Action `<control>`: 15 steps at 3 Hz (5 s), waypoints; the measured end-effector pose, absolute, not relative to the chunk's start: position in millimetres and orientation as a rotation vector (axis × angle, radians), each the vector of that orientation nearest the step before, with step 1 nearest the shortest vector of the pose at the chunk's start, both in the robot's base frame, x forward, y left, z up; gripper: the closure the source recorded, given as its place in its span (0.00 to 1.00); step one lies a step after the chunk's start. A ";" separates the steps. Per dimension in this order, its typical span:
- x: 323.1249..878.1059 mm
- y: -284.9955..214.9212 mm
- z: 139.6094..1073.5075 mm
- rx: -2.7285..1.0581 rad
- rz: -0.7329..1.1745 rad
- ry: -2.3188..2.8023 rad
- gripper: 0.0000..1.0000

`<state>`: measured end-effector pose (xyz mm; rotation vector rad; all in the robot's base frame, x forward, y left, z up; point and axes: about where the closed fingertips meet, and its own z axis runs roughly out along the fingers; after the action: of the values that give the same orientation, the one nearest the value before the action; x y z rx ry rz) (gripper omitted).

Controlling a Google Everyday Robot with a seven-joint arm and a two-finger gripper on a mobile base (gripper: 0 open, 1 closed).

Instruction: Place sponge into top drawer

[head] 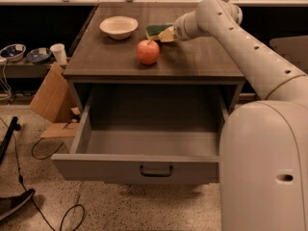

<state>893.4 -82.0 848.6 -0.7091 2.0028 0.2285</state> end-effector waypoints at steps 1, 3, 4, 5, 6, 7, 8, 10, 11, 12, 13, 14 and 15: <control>890.3 -98.6 873.4 -0.674 0.217 1.975 1.00; 867.9 -133.2 915.0 -0.627 0.199 1.932 1.00; 827.9 -152.3 927.1 -0.638 0.213 1.924 1.00; 789.4 -167.1 923.1 -0.648 0.218 1.945 1.00; 752.2 -186.7 917.1 -0.650 0.194 1.975 1.00; 718.1 -206.0 909.1 -0.661 0.162 2.011 1.00; 662.2 -235.4 891.7 -0.684 0.148 2.065 1.00; 648.2 -232.7 885.6 -0.714 0.160 2.044 1.00; 618.0 -229.7 882.9 -0.776 0.167 2.018 1.00; 587.5 -225.3 880.4 -0.866 0.182 2.008 1.00; 568.6 -217.5 871.6 -0.960 0.223 2.013 1.00; 567.2 -198.8 848.2 -1.028 0.298 2.031 1.00; 572.9 -172.4 810.6 -1.016 0.372 2.086 1.00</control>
Offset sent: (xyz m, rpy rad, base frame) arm -0.0207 -0.0601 0.0836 0.0411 -0.1134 -0.0885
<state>572.9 -172.4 810.6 -1.0156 2.0860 0.3722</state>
